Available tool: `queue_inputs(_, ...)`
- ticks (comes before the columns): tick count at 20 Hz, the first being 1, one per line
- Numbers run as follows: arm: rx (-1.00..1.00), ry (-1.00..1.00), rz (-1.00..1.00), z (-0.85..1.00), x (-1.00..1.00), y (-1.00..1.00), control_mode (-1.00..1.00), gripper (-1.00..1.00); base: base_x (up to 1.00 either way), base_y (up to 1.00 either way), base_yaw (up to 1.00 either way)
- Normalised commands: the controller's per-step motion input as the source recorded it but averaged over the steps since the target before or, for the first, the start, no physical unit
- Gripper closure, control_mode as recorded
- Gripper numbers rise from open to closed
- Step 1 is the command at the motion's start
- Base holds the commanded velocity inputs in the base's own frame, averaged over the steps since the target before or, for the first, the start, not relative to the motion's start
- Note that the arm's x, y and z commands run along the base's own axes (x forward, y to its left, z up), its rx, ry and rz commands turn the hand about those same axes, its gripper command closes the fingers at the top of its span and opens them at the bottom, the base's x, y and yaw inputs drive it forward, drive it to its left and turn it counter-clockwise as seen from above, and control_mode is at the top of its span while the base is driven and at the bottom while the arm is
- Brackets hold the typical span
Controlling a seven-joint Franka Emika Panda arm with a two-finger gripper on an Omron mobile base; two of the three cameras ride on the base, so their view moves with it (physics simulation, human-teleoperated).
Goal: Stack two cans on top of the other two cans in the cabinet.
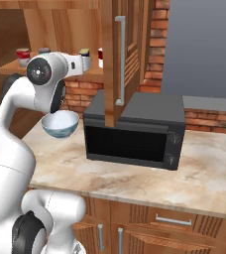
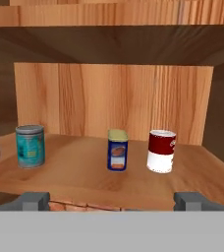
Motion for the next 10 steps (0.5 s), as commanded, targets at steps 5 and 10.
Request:
queue_inputs(5, 0.03, 0.0, 0.01, 0.0, 0.27, 0.0, -1.0, -1.0, 0.0, 0.0, 0.0)
queue_inputs(10, 0.05, 0.0, 0.0, -0.04, 0.23, 0.0, -1.0, -1.0, 0.0, 0.0, 0.0)
